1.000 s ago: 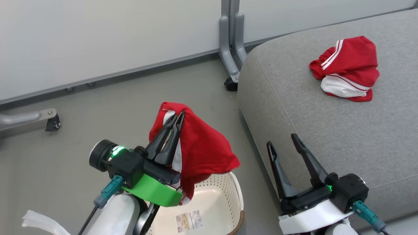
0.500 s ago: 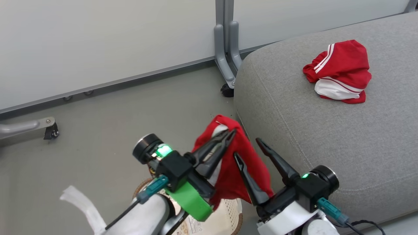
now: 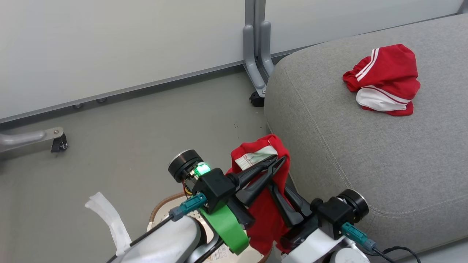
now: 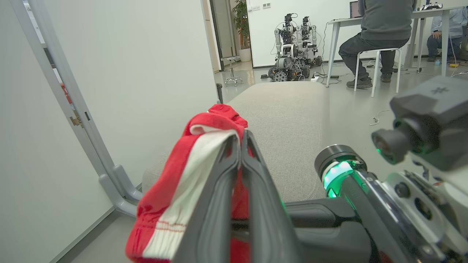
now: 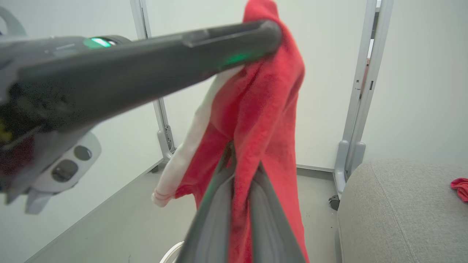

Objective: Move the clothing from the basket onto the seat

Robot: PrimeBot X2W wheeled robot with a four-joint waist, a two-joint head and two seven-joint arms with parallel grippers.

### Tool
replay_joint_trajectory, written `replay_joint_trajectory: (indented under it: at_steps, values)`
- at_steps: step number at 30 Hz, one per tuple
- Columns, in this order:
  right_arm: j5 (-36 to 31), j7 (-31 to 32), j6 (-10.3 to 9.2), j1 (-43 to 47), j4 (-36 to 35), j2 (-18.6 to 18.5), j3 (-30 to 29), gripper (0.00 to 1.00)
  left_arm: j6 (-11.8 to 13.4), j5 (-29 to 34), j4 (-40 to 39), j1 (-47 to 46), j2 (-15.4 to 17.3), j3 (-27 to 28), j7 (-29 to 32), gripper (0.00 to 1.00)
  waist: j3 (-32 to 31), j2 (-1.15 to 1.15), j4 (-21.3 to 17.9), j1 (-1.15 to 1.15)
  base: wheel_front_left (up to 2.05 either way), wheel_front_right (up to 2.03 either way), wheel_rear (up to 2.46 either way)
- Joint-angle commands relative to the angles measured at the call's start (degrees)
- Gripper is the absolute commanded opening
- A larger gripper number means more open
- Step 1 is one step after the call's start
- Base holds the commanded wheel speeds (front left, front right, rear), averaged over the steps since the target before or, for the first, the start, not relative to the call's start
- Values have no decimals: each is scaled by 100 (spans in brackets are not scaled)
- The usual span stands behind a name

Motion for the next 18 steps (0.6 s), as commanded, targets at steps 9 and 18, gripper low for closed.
replay_joint_trajectory:
  at_steps: [9,18]
  values:
    - [-40,-19,-10,11,-129,27,-143,0,72,-189,137,-36,97,51,37,0,52,0,37,0,0,0,0]
    - [-116,-19,-10,-14,-118,40,-362,0,208,-445,221,216,86,163,39,100,50,0,147,0,0,0,0]
